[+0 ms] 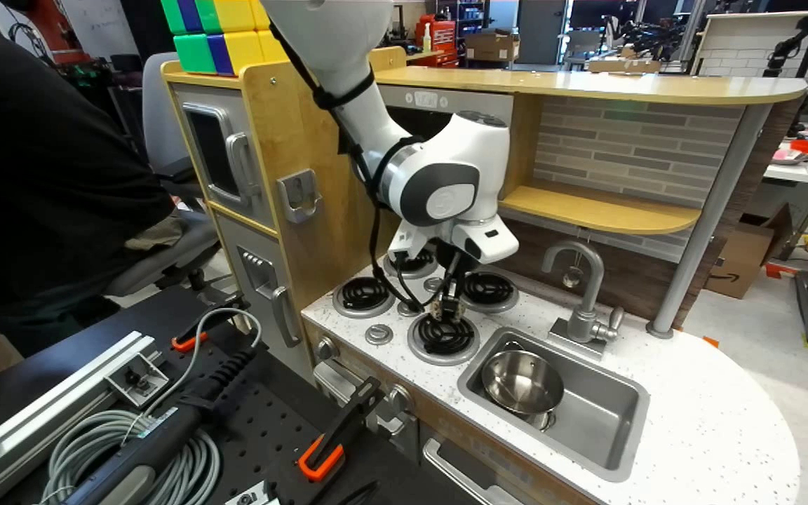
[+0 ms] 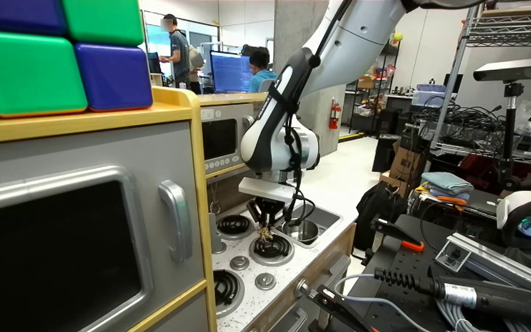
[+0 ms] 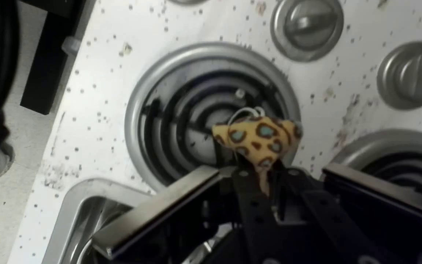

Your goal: Remove the plushie from the stove and put it in the pot in the sink

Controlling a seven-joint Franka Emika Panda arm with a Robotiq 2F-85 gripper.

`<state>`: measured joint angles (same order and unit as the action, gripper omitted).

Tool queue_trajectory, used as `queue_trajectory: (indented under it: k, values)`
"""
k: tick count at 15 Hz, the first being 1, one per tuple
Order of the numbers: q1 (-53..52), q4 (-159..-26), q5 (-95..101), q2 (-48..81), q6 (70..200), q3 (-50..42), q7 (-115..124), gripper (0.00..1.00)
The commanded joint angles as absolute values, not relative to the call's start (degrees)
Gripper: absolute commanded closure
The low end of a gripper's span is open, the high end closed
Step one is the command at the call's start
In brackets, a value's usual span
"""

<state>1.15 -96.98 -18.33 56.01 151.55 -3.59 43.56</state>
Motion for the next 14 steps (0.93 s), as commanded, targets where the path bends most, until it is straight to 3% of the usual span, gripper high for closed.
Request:
queue_trajectory:
  k: [1,8,9,11,14]
  values:
    - [2.64,-90.57,-19.92,61.26,150.78,-6.88,47.56,0.97]
    - [3.45,-82.64,-18.64,68.41,148.74,-10.57,57.41,0.97]
    - [3.45,-81.87,-18.34,68.78,147.50,-10.76,58.43,0.63]
    - [3.53,-80.77,-18.03,69.20,146.12,-10.72,59.90,0.56]
    - [4.00,-80.20,-18.09,69.04,145.04,-9.95,60.62,0.34]
